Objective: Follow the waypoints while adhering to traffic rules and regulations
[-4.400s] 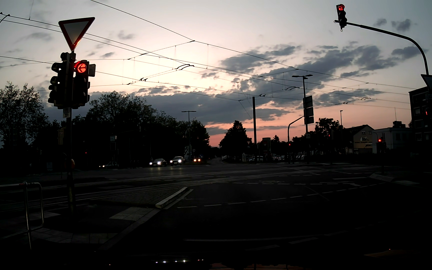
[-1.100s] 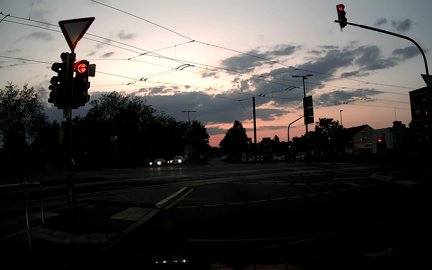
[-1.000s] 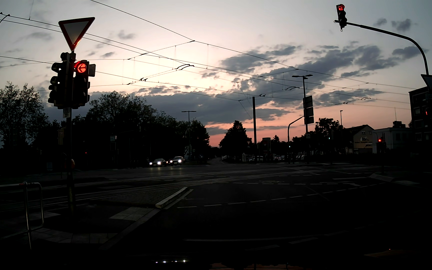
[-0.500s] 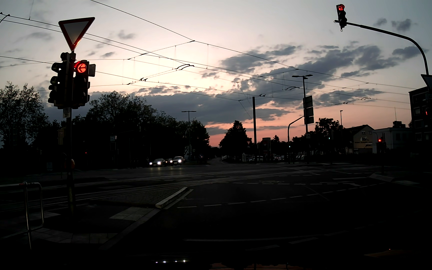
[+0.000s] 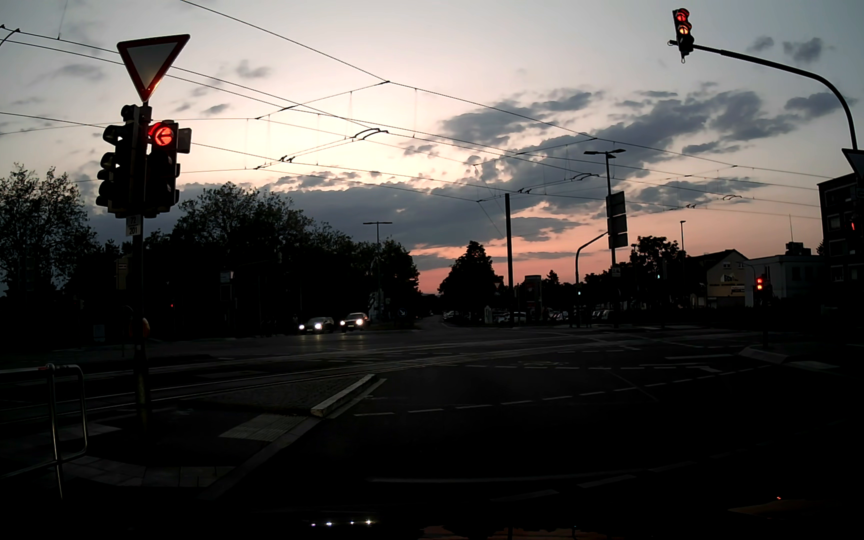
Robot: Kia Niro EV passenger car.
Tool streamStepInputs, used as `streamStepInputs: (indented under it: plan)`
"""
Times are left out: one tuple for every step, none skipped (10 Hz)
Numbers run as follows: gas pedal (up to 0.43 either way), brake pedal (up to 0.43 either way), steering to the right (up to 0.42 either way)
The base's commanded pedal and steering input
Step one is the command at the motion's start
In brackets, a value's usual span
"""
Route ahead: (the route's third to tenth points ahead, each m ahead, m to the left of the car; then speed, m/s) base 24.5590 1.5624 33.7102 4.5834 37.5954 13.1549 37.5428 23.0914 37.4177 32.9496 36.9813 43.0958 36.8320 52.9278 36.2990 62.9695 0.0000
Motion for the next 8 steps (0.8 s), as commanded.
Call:
streamStepInputs:
  plan:
    - [0.0,0.244,0.027]
    - [0.0,0.244,0.027]
    - [0.0,0.244,0.027]
    - [0.0,0.244,0.026]
    - [0.0,0.244,0.026]
    - [0.0,0.244,0.026]
    - [0.0,0.244,0.027]
    - [0.0,0.244,0.026]
